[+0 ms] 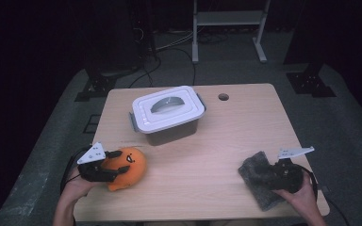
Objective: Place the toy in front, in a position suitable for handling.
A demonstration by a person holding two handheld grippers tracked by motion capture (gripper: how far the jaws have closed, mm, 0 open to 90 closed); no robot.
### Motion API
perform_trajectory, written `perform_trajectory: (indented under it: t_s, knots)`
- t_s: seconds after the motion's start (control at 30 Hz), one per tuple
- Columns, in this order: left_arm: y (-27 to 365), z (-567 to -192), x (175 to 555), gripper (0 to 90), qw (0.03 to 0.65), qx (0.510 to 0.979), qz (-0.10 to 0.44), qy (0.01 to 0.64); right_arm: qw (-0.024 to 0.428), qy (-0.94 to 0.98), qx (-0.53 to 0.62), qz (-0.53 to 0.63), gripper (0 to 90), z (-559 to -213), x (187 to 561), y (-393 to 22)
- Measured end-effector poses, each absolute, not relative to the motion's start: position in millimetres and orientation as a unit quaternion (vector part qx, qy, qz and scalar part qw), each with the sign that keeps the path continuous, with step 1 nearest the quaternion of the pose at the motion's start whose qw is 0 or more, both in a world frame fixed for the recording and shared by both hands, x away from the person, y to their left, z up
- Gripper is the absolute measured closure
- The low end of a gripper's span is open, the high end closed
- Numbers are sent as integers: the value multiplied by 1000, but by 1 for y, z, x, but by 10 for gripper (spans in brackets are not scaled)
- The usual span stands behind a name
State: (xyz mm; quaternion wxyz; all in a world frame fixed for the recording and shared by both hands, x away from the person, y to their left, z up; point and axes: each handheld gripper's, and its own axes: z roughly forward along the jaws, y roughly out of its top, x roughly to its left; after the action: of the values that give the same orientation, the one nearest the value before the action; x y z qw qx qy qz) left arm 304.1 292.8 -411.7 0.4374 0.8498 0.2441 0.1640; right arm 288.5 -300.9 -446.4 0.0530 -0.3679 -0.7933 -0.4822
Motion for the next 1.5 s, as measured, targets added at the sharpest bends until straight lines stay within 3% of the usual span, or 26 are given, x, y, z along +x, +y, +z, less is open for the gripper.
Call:
perform_trajectory:
  t_s: [0.2,0.5,1.5]
  knots:
    - [293,-417,306,358,434,849,170,250,53,-795,-368,-480,268,-447,289,-300]
    - [292,-421,306,518,428,853,172,243,52,-797,-365,-478,269,-446,289,-299]
    - [296,-398,299,661,439,852,170,228,53,-802,-360,-474,269,-445,285,-299]
